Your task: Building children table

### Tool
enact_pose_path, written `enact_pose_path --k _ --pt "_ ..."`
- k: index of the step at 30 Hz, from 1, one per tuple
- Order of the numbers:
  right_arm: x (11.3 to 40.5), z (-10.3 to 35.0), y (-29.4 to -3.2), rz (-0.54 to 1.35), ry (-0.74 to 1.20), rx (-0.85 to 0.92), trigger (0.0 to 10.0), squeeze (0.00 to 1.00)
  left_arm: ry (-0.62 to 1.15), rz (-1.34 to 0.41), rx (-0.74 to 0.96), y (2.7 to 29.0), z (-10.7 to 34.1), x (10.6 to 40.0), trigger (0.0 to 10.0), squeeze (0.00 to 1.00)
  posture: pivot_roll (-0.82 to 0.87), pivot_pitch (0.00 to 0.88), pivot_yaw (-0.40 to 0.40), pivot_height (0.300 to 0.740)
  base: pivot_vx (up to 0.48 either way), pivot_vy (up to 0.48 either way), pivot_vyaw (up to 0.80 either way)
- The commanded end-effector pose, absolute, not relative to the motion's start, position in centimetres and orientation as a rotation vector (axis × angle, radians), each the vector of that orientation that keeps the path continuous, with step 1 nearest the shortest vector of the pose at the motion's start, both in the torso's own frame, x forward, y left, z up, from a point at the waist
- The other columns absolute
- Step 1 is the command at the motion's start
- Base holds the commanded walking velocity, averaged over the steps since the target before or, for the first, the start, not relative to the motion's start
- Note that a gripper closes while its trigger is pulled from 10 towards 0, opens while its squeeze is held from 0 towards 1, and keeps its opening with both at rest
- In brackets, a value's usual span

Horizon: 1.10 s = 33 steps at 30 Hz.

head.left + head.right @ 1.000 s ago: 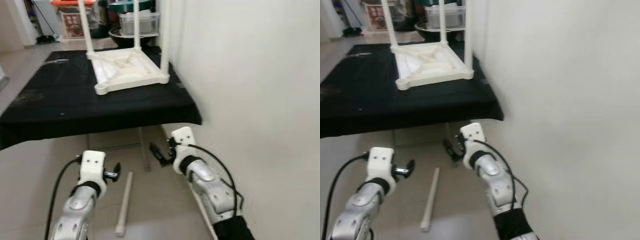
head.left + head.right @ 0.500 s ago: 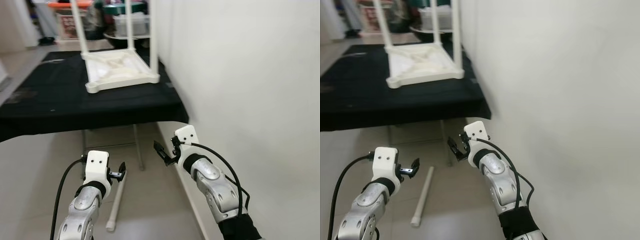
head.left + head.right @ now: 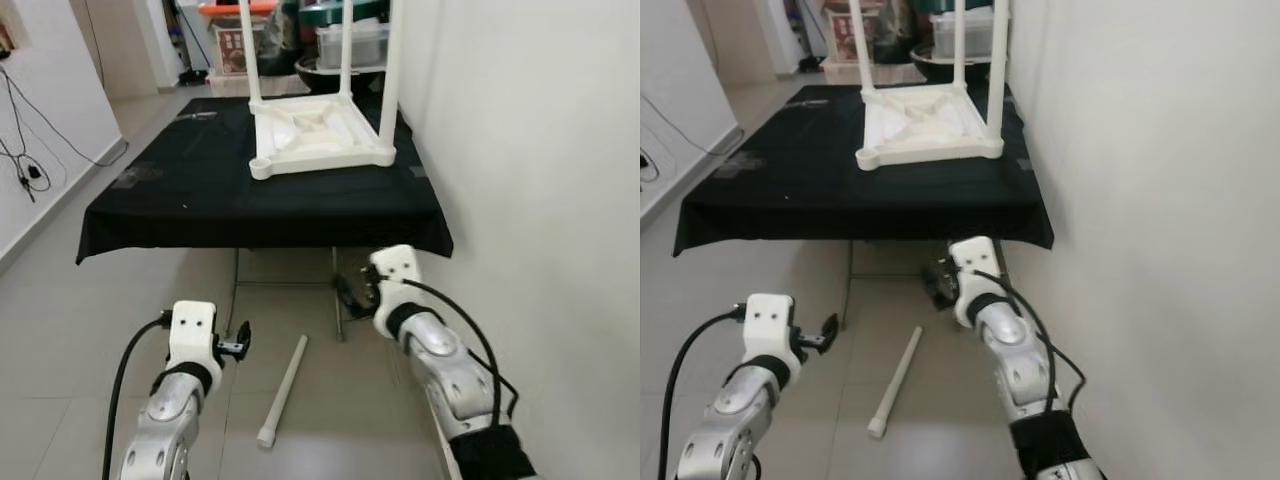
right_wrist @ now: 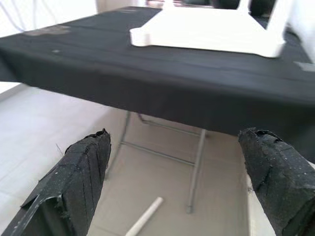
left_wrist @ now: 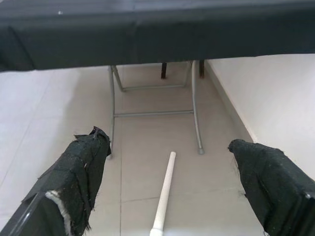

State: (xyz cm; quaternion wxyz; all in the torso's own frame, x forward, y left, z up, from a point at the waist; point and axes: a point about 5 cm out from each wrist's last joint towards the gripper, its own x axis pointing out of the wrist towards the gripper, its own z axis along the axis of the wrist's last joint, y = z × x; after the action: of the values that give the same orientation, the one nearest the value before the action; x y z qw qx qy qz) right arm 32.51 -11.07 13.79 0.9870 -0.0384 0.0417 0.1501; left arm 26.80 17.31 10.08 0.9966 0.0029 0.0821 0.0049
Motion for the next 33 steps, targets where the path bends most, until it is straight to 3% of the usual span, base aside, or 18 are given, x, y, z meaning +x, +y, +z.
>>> enact_pose_path --k 1,27,33 --pt "32.29 13.48 -11.11 0.297 0.085 -0.073 10.0 0.0 0.156 0.014 -0.012 17.4 10.11 26.64 10.0 0.0 0.08 0.0 -0.027 0.74 0.0 0.0 0.0" --pt "32.3 13.53 -10.86 0.283 0.081 -0.055 10.0 0.0 0.156 -0.01 -0.019 17.14 10.05 26.64 10.0 0.0 0.08 0.0 -0.028 0.74 0.275 0.0 0.0" --pt "32.36 13.63 -10.67 0.286 0.084 -0.032 10.0 0.0 0.156 -0.014 -0.014 17.17 10.07 26.65 10.0 0.0 0.08 0.0 -0.028 0.74 0.294 0.0 -0.75"
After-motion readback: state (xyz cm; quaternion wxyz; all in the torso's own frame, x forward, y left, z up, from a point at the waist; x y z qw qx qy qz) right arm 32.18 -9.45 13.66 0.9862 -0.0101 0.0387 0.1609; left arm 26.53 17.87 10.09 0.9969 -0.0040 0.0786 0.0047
